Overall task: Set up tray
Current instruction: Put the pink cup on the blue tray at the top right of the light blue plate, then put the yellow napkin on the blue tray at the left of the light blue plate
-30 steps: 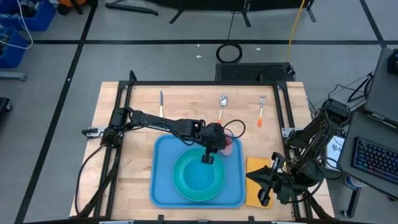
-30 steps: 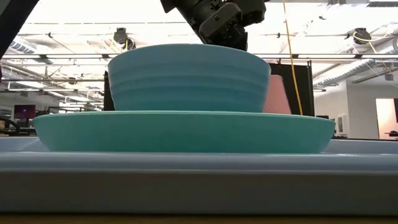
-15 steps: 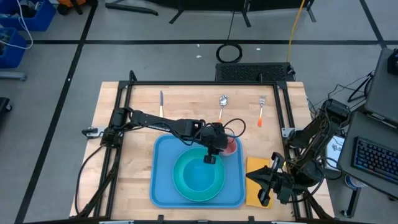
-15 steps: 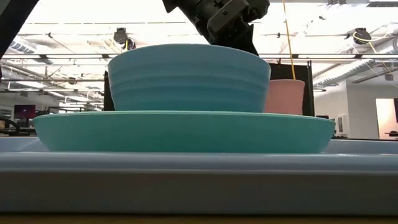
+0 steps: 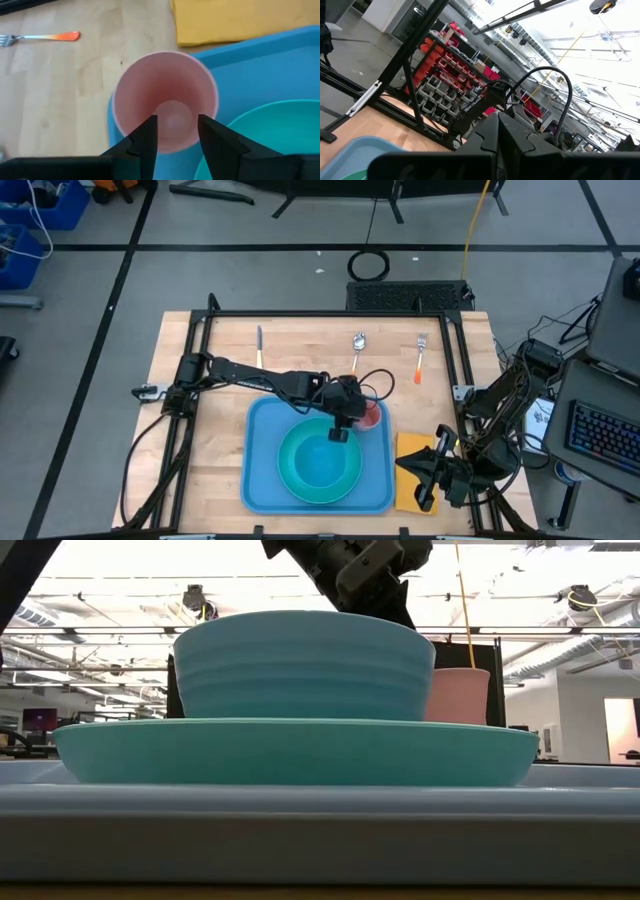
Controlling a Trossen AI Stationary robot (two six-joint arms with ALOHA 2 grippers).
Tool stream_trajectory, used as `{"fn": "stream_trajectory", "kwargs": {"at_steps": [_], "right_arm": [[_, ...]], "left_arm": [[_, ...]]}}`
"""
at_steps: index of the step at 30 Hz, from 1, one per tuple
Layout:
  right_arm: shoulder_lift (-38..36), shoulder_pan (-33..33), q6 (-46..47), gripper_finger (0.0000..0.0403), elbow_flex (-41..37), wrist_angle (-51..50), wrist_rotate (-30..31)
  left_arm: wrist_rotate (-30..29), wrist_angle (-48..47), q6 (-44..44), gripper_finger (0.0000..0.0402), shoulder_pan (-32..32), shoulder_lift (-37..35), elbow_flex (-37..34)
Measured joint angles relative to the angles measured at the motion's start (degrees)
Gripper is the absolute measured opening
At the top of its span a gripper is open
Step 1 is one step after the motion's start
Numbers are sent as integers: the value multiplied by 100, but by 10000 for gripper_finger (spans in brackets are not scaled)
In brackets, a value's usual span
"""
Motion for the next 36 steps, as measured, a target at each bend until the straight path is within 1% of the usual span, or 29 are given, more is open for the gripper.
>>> {"fn": "stream_trajectory", "kwargs": {"at_steps": [7,11,15,18,19,22,24,25,27,29,32,36], "right_arm": [[0,-2,37,0,-2,1,10],[0,0,40,0,-4,3,127],[0,-2,40,0,-7,1,150],[0,0,67,0,-8,0,161],[0,-2,81,0,-7,-2,166],[0,-1,82,0,-7,-1,172],[0,-2,81,0,-8,-5,211],[0,-2,81,0,-7,-6,263],[0,-2,83,0,-7,-4,315],[0,-2,167,0,-9,-93,305],[0,-2,250,0,-13,-188,306],[0,-2,491,0,-13,-246,317]], "left_arm": [[-503,-80,66,145,-15,-250,-3],[-809,-166,87,145,-79,-500,-2],[-990,-346,93,143,-151,-683,4],[-1053,-679,103,122,-227,-822,-6],[-1091,-633,110,110,-255,-840,1],[-1146,-923,182,64,-358,-935,-2],[-1136,-856,194,24,-430,-950,0],[-1139,-901,193,12,-470,-983,1],[-1197,-1048,179,10,-554,-1034,1],[-1230,-993,129,7,-620,-1052,5],[-921,-1142,56,4,-702,-1112,3],[-785,-1263,-104,3,-725,-1133,-6]]}}
